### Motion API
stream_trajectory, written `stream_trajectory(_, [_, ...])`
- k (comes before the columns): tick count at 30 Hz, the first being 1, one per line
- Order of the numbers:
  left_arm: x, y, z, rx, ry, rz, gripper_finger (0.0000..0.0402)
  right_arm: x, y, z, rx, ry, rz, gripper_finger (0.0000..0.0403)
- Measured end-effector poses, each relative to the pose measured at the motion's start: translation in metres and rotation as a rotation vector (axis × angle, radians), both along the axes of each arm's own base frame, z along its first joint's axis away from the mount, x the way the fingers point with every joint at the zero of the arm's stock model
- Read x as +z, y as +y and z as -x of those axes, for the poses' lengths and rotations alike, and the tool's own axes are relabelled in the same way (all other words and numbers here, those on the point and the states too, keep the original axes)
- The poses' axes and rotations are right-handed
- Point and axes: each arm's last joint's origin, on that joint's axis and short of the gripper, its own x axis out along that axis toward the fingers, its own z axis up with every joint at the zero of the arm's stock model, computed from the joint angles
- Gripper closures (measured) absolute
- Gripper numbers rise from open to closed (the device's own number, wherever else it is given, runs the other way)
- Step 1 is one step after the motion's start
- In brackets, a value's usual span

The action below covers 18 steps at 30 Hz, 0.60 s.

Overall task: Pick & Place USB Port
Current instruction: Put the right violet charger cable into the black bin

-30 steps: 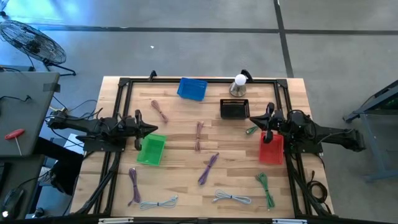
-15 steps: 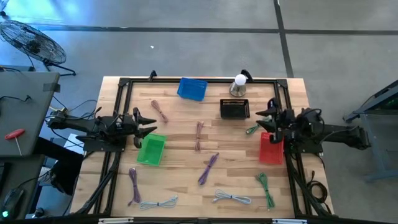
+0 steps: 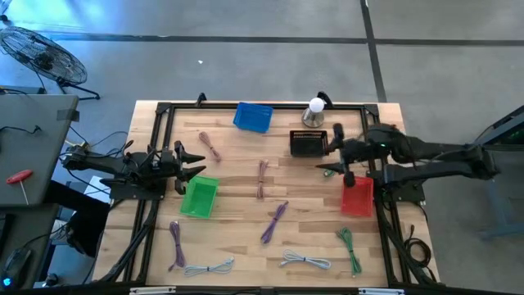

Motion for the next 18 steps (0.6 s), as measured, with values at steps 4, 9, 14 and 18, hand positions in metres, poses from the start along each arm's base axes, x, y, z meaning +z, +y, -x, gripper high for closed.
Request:
stream_trajectory(4, [-0.001, 0.0, 0.0, -0.009, 0.008, -0.003, 0.024, 0.008, 0.003, -0.023, 0.031, 0.156, 0.025, 0.0243])
stream_trajectory(9, [-0.005, -0.003, -0.001, -0.086, 0.054, -0.02, 0.024, 0.013, 0.012, -0.055, 0.115, 0.211, 0.178, 0.0242])
stream_trajectory(14, [-0.007, -0.003, -0.001, -0.107, 0.07, -0.025, 0.024, 0.01, 0.023, -0.086, 0.134, 0.312, 0.3, 0.0242])
stream_trajectory(18, [-0.007, -0.003, -0.001, -0.108, 0.07, -0.025, 0.024, -0.002, 0.036, -0.106, 0.162, 0.455, 0.413, 0.0242])
